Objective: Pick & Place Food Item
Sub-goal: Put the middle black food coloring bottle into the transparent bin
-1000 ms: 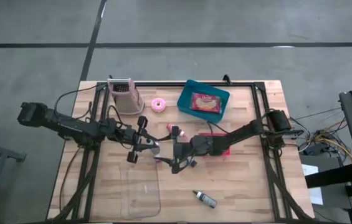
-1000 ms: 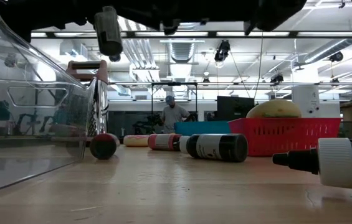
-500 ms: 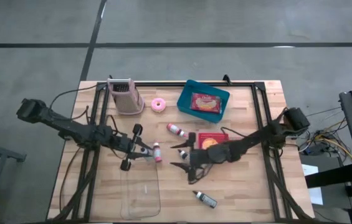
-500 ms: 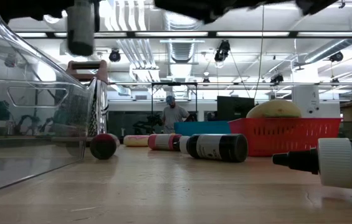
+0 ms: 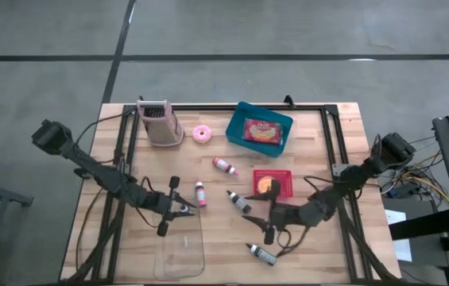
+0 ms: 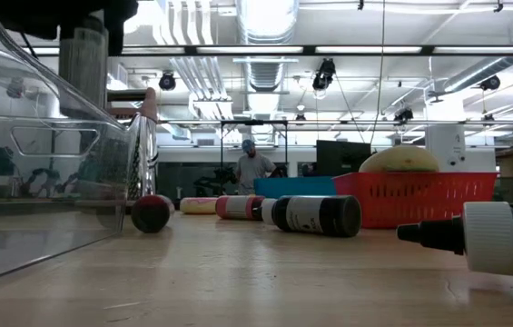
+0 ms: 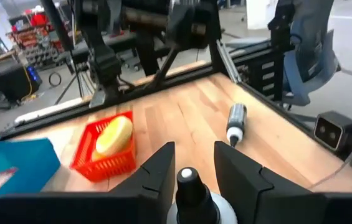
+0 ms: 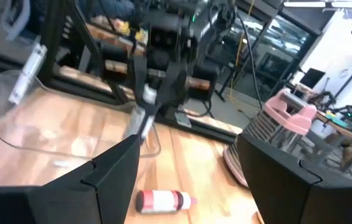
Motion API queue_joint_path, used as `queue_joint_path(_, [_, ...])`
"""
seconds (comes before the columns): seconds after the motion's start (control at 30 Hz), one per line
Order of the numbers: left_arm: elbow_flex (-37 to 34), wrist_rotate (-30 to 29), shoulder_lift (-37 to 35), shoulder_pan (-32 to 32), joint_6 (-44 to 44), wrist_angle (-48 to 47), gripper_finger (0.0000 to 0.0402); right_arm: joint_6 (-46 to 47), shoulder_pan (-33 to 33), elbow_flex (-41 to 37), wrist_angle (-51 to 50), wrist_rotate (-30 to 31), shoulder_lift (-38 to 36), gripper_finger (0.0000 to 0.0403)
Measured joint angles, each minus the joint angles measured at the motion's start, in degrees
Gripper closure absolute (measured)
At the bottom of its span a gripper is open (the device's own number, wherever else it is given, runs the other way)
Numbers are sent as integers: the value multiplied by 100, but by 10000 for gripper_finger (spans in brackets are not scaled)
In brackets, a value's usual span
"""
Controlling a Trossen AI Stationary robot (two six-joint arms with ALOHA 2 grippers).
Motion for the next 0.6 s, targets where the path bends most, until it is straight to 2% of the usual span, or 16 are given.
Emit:
queue_joint_path(0.2, [12,-365,382,-156,-376,57,301,-11,148,-28,-40,289,-48,141])
queue_joint_path(0.6, [21,-678,1350,-323,-796,742,301,78,156,-61,-155,324,-33,141])
